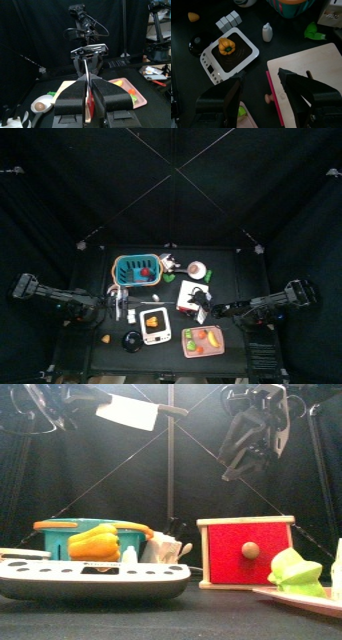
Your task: Regrasp cleaver
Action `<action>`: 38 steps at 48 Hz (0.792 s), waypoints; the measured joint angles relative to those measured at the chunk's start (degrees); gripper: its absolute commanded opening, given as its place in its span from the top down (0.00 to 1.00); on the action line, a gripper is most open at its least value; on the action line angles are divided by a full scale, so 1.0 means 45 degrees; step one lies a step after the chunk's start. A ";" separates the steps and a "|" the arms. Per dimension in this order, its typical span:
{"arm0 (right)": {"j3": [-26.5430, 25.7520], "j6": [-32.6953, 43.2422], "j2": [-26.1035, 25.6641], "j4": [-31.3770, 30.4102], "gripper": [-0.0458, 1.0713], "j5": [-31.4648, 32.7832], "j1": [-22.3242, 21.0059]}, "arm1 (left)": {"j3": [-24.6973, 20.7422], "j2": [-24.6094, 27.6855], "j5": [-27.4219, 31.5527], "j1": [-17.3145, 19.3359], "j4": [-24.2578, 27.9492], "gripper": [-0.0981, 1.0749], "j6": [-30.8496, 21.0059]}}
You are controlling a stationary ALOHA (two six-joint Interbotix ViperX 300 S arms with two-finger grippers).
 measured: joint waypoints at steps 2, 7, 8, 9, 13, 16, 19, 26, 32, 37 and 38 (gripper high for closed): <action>-0.0020 -0.0020 0.0000 -0.0098 0.16 -0.0137 0.0020 | 0.0156 0.0078 -0.0254 -0.0352 -0.0840 0.47 0.0352; -0.0020 -0.0098 0.0117 -0.0918 0.16 -0.0859 0.0020 | 0.0488 0.0352 -0.0566 -0.1094 -0.2617 0.47 0.0801; -0.0020 -0.0098 0.0156 -0.1133 0.16 -0.1016 0.0039 | 0.0527 0.0430 -0.0586 -0.1211 -0.2754 0.47 0.0820; -0.0020 -0.0098 0.0195 -0.1348 0.16 -0.1133 0.0039 | 0.0566 0.0469 -0.0605 -0.1309 -0.2852 0.47 0.0820; -0.0039 -0.0098 0.0352 -0.2539 0.16 -0.1641 0.0039 | 0.0684 0.0645 -0.0703 -0.1680 -0.2910 0.47 0.0820; -0.0078 -0.0039 0.0508 -0.3164 0.16 -0.1797 0.0039 | 0.0723 0.0859 -0.0859 -0.1953 -0.2891 0.47 0.0801; -0.0176 -0.0039 0.0723 -0.3555 0.16 -0.1836 0.0039 | 0.0723 0.1152 -0.1016 -0.2148 -0.2910 0.47 0.0781; -0.0645 -0.0020 0.1465 -0.3730 0.16 -0.1973 0.0039 | 0.0723 0.2012 -0.1641 -0.2422 -0.2969 0.47 0.0781; -0.1211 -0.0078 0.2246 -0.3789 0.16 -0.2012 0.0039 | 0.0684 0.2891 -0.2246 -0.2598 -0.2988 0.47 0.0586; -0.1719 -0.0098 0.2891 -0.3809 0.16 -0.2129 0.0039 | 0.0625 0.3320 -0.2656 -0.2695 -0.2988 0.47 0.0293; -0.1816 -0.0117 0.3027 -0.3809 0.16 -0.2168 0.0020 | 0.0625 0.3379 -0.2734 -0.2715 -0.2988 0.47 0.0215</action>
